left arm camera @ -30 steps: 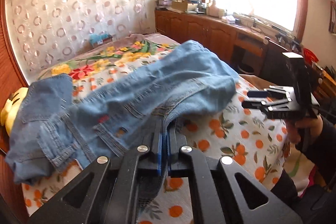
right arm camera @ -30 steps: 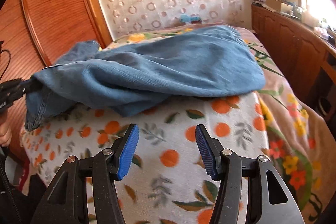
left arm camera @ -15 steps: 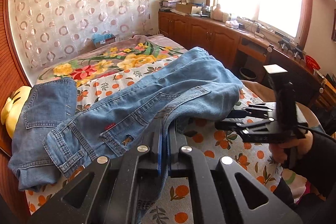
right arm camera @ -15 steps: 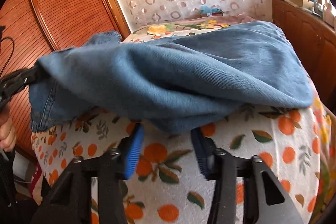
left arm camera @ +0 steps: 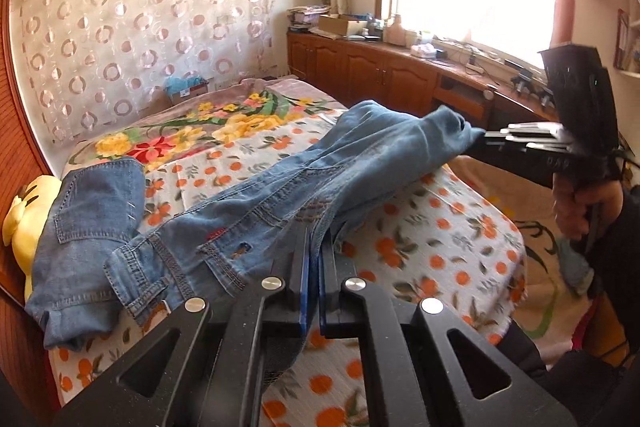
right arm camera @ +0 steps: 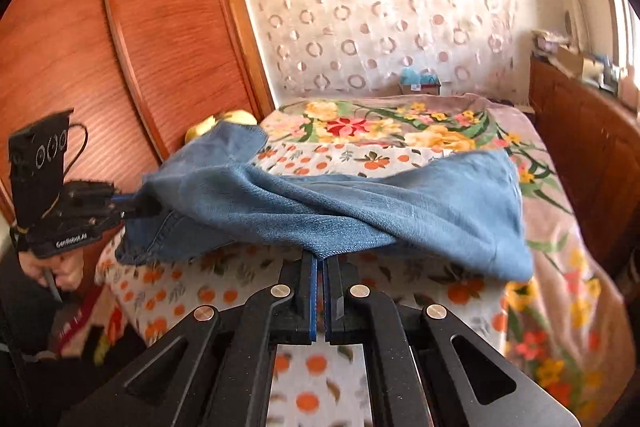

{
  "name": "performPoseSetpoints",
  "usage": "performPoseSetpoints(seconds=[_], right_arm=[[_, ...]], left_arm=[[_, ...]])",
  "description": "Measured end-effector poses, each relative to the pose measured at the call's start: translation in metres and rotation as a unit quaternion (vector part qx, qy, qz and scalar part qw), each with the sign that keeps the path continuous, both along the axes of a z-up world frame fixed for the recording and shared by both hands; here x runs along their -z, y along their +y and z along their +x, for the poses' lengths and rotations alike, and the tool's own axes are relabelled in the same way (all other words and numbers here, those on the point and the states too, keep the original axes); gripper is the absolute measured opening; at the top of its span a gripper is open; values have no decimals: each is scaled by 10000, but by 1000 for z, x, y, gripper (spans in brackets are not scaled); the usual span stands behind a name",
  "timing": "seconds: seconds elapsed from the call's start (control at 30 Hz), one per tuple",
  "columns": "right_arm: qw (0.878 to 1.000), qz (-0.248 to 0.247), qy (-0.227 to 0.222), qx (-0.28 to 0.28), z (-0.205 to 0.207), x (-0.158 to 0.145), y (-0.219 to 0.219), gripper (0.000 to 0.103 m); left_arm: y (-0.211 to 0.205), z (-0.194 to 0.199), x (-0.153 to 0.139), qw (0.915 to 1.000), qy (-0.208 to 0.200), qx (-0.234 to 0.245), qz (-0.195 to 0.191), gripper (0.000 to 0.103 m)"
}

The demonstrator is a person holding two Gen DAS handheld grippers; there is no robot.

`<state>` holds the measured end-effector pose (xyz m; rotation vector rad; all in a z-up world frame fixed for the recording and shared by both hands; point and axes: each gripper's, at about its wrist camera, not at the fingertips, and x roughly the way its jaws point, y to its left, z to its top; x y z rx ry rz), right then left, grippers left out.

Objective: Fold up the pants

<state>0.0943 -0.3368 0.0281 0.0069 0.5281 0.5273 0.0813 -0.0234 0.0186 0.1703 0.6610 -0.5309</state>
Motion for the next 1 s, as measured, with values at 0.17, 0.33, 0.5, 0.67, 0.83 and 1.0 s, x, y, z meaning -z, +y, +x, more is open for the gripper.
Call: performPoseSetpoints(seconds=[0.17,0.33,0.5,0.67,0.83,1.0], right_arm=[[9994,-184,273,-40,-35,20,-8,1],[9956,-208,913,65,-39,50,-5,2],[9934,-93,1105,299,-42,59,-18,10],[9925,-223,998,669,-51,52,-34,24],[9908,-205,702,1143,-55,38,-51,41],[9891,-283,489,1362,-26,30,-61,49]], left_arm=[[-9,-31,22,9992,242,295,96,4],[-13,-45,49,9977,567,361,128,4],[4,-48,43,9981,595,169,-67,10],[27,-41,31,9988,419,-126,-197,43],[47,-22,27,9982,308,-467,-197,56],[64,7,34,9964,284,-786,-160,56]])
